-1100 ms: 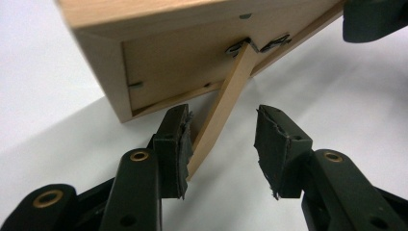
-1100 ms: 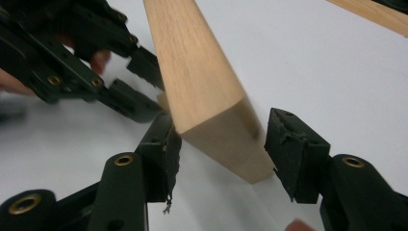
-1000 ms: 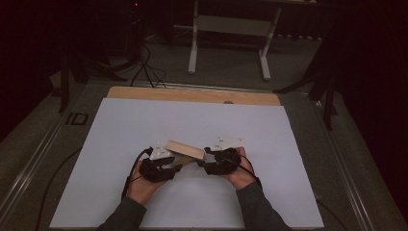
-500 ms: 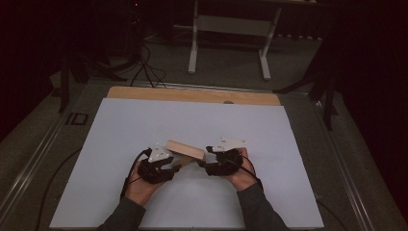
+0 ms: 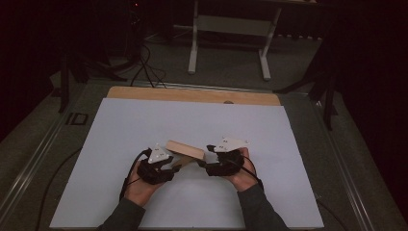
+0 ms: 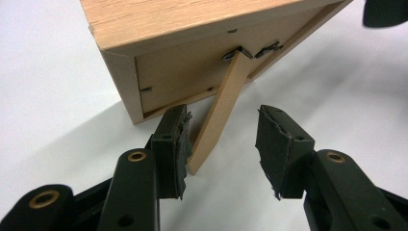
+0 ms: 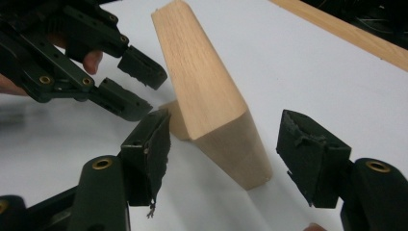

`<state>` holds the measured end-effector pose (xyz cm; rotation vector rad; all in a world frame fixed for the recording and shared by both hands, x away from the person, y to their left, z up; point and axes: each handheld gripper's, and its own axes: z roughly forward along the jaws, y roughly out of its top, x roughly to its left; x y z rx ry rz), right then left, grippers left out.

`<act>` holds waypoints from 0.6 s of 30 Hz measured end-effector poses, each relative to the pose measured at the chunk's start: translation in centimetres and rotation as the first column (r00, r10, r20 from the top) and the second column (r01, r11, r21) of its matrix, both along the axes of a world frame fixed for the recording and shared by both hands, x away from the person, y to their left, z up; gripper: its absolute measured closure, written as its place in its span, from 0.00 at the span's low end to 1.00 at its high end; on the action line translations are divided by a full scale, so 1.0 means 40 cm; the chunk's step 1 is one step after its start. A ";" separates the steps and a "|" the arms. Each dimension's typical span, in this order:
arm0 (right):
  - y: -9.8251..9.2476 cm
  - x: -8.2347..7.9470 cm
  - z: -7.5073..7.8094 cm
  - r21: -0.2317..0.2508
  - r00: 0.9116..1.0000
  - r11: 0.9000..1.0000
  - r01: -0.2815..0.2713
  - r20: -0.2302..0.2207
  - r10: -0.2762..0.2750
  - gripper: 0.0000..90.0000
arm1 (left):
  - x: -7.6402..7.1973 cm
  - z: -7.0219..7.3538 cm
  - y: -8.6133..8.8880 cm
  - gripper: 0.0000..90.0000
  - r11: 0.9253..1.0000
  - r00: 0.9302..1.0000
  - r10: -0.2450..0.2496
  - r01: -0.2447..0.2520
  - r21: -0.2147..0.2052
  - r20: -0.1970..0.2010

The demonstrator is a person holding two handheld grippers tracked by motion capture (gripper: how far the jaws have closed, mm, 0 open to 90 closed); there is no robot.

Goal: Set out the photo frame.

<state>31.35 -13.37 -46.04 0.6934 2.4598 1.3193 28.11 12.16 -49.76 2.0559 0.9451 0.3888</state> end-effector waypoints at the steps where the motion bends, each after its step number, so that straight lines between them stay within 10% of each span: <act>1: -0.002 0.000 0.003 0.006 1.000 1.000 0.000 0.001 0.000 0.39 | 0.000 0.000 0.000 0.61 1.000 1.000 0.000 0.000 0.000 0.000; 18: -0.060 0.003 0.044 0.134 0.996 0.988 0.079 0.038 -0.085 0.48 | 0.002 0.024 0.032 0.69 0.998 0.998 0.056 -0.056 -0.022 0.031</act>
